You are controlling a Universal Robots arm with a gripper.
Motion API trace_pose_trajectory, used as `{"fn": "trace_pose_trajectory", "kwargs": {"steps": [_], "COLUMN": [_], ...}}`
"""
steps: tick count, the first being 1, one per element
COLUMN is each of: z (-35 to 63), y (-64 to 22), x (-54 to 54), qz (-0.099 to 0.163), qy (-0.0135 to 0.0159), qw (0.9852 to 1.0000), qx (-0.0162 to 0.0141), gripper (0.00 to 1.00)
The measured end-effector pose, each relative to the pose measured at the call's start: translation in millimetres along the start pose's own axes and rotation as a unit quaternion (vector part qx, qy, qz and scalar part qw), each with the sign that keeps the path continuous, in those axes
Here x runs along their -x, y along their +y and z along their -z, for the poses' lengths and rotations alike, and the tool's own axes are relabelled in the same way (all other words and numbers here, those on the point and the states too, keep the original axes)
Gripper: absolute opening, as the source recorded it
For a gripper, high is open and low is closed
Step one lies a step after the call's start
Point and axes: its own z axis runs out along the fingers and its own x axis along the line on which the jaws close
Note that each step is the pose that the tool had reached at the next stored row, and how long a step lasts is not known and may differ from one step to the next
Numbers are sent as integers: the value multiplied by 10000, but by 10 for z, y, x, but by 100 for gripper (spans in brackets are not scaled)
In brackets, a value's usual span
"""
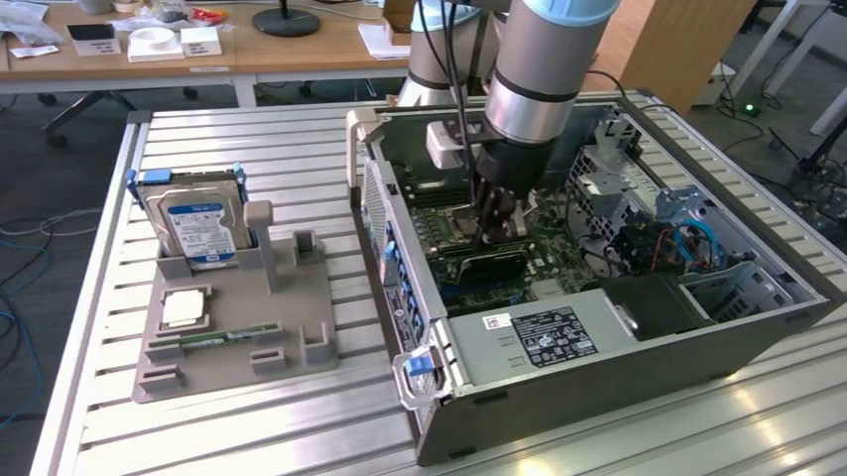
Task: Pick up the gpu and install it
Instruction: 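Press down on the gpu until it lock into place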
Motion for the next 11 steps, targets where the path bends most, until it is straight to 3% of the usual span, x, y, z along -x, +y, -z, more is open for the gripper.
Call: {"fn": "trace_pose_trajectory", "kwargs": {"steps": [11], "z": [-24], "y": [-2], "x": [-11], "qz": [1], "qy": [1], "qw": [10000], "qx": [0], "gripper": [11]}}
